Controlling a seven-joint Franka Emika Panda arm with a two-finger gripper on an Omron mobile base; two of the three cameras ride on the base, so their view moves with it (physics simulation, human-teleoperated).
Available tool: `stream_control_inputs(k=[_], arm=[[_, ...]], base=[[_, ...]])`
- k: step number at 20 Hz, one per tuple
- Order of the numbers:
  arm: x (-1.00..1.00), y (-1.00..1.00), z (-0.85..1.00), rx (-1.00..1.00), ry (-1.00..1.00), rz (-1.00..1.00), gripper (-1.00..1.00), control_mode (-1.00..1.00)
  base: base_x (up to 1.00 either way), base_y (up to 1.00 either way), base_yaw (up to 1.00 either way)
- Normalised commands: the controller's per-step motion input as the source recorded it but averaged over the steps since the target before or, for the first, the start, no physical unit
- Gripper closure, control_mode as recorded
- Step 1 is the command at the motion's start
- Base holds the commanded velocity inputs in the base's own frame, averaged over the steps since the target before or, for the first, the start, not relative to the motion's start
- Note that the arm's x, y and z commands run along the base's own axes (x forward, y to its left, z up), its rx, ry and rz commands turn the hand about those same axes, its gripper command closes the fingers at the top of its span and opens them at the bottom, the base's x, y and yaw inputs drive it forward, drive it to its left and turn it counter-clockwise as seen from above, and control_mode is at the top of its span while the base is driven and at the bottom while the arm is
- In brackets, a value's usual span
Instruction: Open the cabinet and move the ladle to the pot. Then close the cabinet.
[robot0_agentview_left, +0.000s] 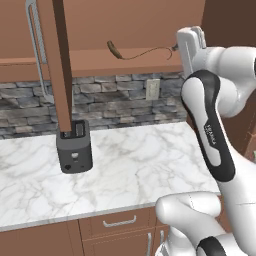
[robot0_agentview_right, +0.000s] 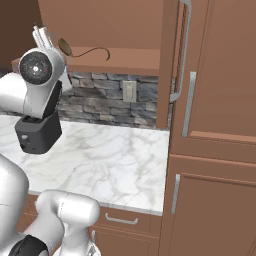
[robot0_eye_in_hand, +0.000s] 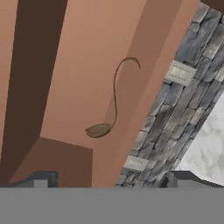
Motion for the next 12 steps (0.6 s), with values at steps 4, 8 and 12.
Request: stream_control_inputs(k=[4,8,12], arm=[[0.36,-0.40,0.37,0.07,0.06,-0.01,-1.00,-1.00],[0.23,-0.27,0.27,0.01,0.00,0.00,-1.00,-1.00],[0.15,-0.20,0.16,0.00,0.00,0.00,-1.00,-1.00]], base=[[0.00,0.00,0.00],[0.00,0.00,0.00],[0.00,0.00,0.00]])
